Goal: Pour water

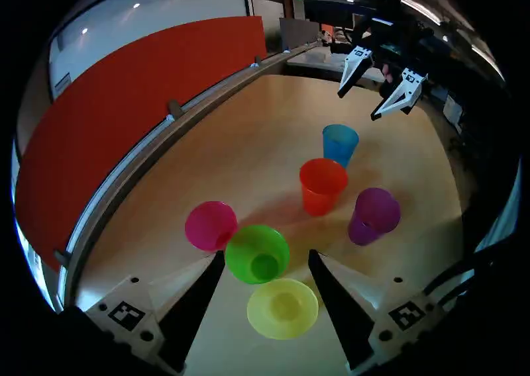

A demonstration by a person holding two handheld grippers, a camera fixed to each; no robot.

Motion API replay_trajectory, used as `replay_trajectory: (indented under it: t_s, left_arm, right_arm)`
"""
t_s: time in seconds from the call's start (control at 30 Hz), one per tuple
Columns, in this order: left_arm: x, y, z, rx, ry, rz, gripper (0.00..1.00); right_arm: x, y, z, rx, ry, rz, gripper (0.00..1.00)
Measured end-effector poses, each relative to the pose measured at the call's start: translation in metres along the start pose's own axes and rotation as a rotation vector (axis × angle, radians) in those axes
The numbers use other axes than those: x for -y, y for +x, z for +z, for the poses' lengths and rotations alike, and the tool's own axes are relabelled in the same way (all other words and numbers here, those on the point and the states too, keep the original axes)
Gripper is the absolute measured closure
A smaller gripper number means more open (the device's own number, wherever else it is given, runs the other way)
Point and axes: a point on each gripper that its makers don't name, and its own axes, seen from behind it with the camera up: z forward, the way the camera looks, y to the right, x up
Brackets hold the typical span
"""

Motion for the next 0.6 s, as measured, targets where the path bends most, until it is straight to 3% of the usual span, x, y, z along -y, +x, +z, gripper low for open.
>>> replay_trajectory:
  t_s: [0.6]
  left_arm:
    - [0.001, -0.015, 0.025, 0.076, -0.011, 0.015, 0.06]
  right_arm:
    - [0.0, -0.014, 0.013, 0.014, 0.024, 0.003, 0.0]
